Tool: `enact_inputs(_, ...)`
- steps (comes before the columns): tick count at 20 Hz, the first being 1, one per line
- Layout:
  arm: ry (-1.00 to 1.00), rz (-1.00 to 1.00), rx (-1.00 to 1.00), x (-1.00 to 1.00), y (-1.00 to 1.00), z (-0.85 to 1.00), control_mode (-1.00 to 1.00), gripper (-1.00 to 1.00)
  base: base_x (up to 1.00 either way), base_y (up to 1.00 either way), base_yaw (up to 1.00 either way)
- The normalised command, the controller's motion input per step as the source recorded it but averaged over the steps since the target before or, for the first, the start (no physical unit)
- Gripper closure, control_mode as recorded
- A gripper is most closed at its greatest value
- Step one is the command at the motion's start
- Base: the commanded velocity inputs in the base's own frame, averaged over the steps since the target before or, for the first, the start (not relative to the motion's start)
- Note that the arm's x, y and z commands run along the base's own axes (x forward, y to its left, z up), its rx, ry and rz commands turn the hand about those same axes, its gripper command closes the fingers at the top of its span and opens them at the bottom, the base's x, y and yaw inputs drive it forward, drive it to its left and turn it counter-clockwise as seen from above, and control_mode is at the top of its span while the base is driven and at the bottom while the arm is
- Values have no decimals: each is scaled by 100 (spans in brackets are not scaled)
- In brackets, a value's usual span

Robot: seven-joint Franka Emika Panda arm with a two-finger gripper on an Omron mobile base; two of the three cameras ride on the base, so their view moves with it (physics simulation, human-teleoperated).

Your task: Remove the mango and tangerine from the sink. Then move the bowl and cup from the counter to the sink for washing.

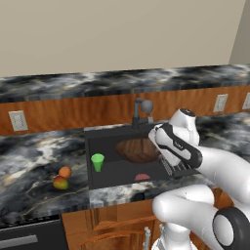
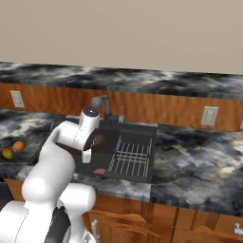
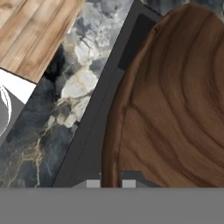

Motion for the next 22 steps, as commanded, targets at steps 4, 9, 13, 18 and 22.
enact_inputs(4,2,0,0,8,5,-4,-100,100,0,0,0)
enact_inputs(9,6,0,0,10,3,-4,-100,100,0,0,0)
enact_inputs(13,6,0,0,11,0,-2,-100,100,0,0,0)
enact_inputs(18,4,0,0,13,0,-5,-100,100,0,0,0)
enact_inputs(22,2,0,0,13,0,-4,-100,100,0,0,0)
